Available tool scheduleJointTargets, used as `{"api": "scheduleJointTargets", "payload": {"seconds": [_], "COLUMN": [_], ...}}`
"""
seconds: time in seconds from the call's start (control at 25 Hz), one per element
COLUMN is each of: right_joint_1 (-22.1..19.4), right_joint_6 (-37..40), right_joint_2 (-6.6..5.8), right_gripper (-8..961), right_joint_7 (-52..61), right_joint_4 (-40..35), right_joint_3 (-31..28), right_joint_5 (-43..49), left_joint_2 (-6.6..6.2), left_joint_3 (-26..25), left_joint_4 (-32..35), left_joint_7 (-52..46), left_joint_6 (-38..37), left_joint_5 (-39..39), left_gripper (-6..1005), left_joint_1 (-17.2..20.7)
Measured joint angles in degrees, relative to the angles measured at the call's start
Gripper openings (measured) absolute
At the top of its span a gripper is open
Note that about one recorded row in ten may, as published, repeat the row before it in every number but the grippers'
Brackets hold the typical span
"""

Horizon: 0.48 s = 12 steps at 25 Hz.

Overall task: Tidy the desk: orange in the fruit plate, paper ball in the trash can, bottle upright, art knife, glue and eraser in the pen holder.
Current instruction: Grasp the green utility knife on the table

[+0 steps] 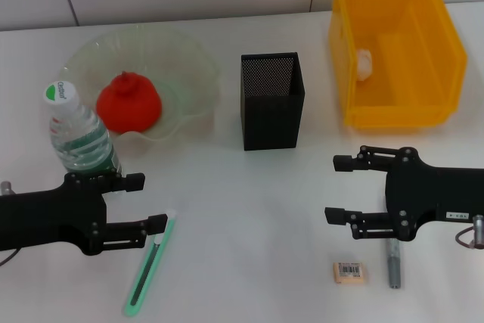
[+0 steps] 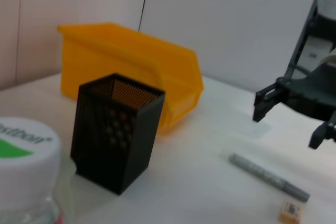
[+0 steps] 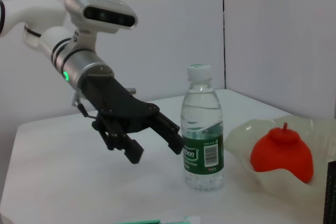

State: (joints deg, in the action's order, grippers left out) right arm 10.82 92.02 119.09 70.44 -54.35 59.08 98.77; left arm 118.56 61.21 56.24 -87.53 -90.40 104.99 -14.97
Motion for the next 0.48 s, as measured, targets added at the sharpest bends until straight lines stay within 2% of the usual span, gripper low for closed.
{"api": "scheduleJointTargets", "payload": {"seconds": [0.12, 0.16, 0.2, 0.24, 0.32, 0.36, 0.4, 0.44, 0.48], "right_joint_1": [0.0, 0.0, 0.0, -0.1, -0.1, -0.1, -0.1, -0.1, -0.1], "right_joint_6": [-0.1, -0.3, -0.3, -0.3, -0.3, -0.4, -0.4, -0.4, -0.4], "right_joint_2": [0.07, 0.09, 0.09, 0.09, 0.09, 0.10, 0.10, 0.10, 0.10], "right_gripper": [767, 767, 767, 767, 767, 767, 767, 767, 767], "right_joint_7": [0.0, 0.0, 0.0, -0.3, -0.4, -0.6, -0.6, -0.7, -0.7], "right_joint_4": [0.3, 0.7, 0.7, 1.0, 1.2, 1.6, 1.6, 1.7, 1.8], "right_joint_3": [0.0, 0.0, 0.0, -0.1, -0.1, -0.2, -0.2, -0.2, -0.2], "right_joint_5": [0.0, 0.0, 0.0, 0.0, 0.0, -0.2, -0.2, -0.3, -0.3], "left_joint_2": [0.06, 0.08, 0.08, 0.08, 0.08, 0.09, 0.09, 0.13, 0.13], "left_joint_3": [1.3, 2.8, 2.8, 4.8, 6.0, 8.0, 8.0, 9.9, 9.9], "left_joint_4": [4.4, 8.4, 8.4, 12.6, 15.0, 19.7, 19.7, 24.4, 24.4], "left_joint_7": [-4.8, -8.4, -8.4, -12.0, -14.3, -18.5, -18.5, -23.5, -23.5], "left_joint_6": [0.7, 0.9, 0.9, 1.0, 1.0, 1.0, 1.0, 1.1, 1.1], "left_joint_5": [2.2, 3.2, 3.2, 4.3, 5.2, 7.5, 7.5, 10.1, 10.1], "left_gripper": [728, 727, 725, 724, 721, 720, 718, 717, 716], "left_joint_1": [0.0, 0.7, 0.7, 1.8, 2.4, 3.7, 3.7, 5.0, 5.0]}}
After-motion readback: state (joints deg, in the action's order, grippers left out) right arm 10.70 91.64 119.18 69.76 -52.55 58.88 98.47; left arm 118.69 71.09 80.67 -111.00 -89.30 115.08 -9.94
